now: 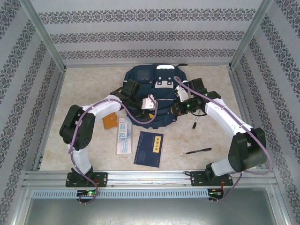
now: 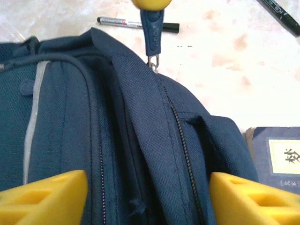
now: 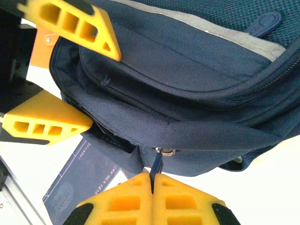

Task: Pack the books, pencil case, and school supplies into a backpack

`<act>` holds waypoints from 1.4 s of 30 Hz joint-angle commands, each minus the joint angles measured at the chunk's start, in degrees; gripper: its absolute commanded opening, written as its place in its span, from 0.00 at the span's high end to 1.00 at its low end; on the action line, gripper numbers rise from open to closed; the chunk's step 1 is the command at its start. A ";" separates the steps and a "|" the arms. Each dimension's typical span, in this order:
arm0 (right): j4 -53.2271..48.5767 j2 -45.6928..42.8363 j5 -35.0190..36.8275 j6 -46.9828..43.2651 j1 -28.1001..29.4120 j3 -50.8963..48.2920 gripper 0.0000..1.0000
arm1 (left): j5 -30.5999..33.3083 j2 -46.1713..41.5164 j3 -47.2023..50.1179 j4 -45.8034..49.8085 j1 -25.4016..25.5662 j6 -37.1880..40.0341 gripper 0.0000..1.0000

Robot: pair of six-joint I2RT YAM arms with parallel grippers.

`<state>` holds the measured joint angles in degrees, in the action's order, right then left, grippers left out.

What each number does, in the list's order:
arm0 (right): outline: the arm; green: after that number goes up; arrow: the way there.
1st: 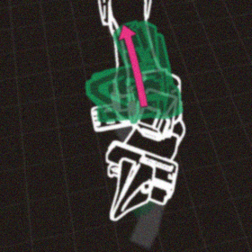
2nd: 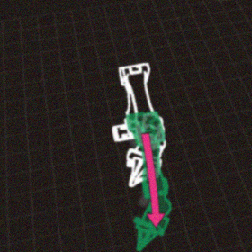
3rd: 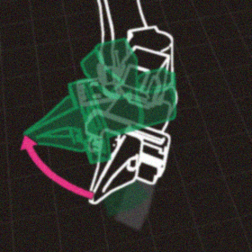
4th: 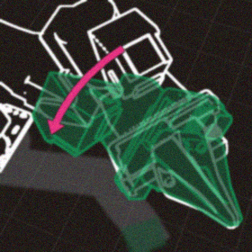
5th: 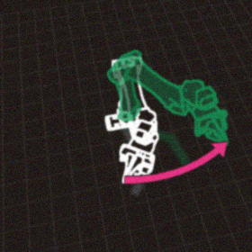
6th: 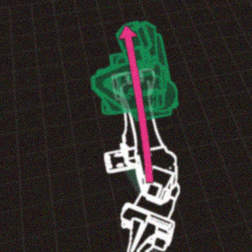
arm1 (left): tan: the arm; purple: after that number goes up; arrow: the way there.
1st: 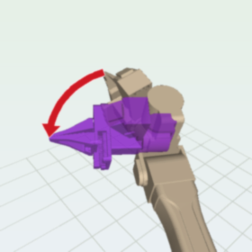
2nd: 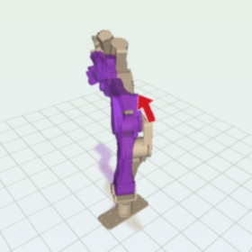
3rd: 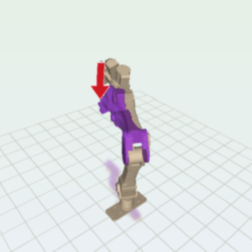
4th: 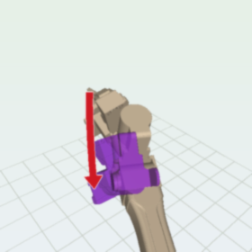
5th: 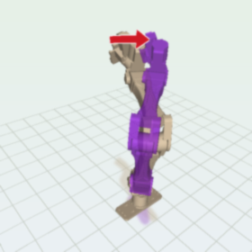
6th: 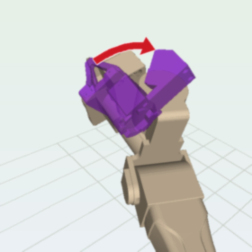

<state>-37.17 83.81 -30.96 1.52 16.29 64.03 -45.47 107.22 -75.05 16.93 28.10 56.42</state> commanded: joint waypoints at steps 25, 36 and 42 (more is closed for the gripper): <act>13.32 10.99 25.16 4.95 -11.92 1.90 1.00 | 4.29 -8.51 -3.00 3.27 0.21 8.76 1.00; 14.91 8.44 -14.03 -11.93 -12.44 -4.30 0.59 | 5.57 -8.14 -5.12 3.38 0.03 6.82 1.00; 13.82 11.27 -22.48 -19.93 -14.31 -8.28 0.53 | 5.36 -8.00 -4.67 2.83 0.04 6.68 1.00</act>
<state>-22.46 92.86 -44.53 -11.11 2.33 56.93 -38.30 100.75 -78.30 21.43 28.40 62.57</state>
